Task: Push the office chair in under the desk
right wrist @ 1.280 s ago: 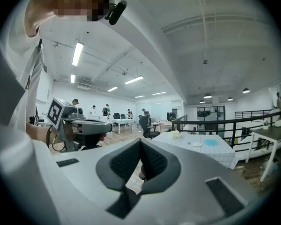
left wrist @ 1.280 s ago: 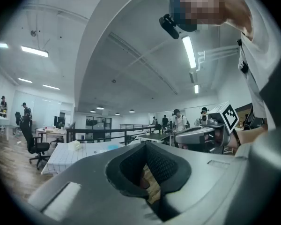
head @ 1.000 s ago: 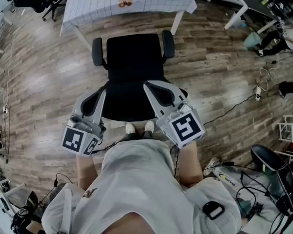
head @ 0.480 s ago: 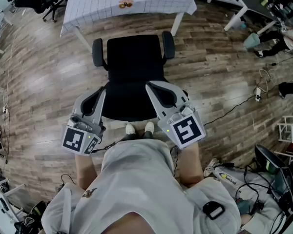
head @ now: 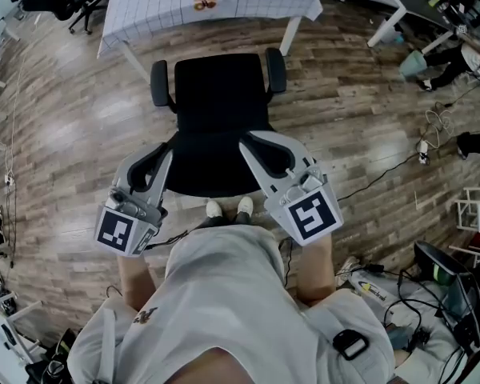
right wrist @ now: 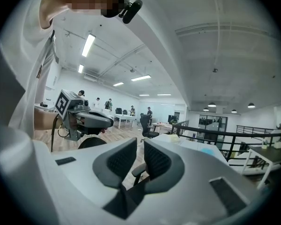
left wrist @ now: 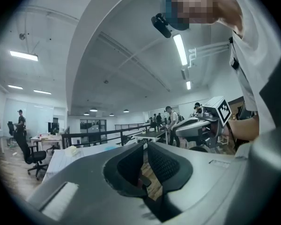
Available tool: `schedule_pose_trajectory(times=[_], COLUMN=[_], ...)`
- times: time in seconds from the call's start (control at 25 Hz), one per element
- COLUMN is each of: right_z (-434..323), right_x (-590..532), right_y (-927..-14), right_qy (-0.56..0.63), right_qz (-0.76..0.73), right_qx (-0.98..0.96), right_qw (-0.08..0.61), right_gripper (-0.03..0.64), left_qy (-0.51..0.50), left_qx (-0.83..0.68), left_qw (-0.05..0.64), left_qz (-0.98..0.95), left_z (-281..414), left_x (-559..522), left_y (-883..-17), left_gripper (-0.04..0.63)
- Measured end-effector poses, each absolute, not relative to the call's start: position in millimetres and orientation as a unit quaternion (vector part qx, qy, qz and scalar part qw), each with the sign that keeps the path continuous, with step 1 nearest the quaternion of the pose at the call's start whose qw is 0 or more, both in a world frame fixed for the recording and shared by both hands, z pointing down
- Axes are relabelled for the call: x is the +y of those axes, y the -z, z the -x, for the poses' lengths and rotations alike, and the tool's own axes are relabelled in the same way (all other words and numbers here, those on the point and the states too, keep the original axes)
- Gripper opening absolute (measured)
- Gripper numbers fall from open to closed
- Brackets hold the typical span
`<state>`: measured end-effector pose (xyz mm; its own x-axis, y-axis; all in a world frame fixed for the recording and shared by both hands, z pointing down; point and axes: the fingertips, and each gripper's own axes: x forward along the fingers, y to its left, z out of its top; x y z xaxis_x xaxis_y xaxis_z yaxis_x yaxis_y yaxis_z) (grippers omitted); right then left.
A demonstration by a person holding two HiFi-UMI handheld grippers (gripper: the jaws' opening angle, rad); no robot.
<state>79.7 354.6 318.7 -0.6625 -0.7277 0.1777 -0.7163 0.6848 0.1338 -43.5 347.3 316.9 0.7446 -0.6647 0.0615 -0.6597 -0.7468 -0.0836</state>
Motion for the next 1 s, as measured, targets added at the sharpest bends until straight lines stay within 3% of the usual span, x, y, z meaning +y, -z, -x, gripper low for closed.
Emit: schedule_pose_trajectory(times=[0.12,0.16,0.52,0.64,0.96,1.0], right_z=[-79,-78,-70,-64,-56,-55], right_x=[358,360,376,384,402,404], right_y=[-320,-320,-328,-332,-344,-347], right_qy=[0.03,0.033,0.039,0.048,0.061,0.06], right_qz=[-0.386,-0.381,-0.342,-0.316,-0.256,-0.247], right_qx=[-0.915,-0.916,-0.929,-0.936,-0.948,-0.949], right_qw=[0.116,0.119,0.135,0.146,0.18,0.186], right_gripper=[0.058,0.088,0.091,0.173,0.214,0.248], left_qy=[0.057,0.061,0.089,0.105,0.15,0.155], left_qx=[0.332,0.325,0.262,0.246,0.204,0.2], left_qw=[0.041,0.044,0.058,0.064,0.064,0.064], left_qz=[0.941,0.943,0.959,0.962,0.965,0.965], left_z=[39,38,34,33,26,25], left_x=[353,355,376,381,392,394], left_y=[-318,-319,-328,-333,-350,-352], left_gripper=[0.072,0.085,0.154,0.175,0.25,0.259])
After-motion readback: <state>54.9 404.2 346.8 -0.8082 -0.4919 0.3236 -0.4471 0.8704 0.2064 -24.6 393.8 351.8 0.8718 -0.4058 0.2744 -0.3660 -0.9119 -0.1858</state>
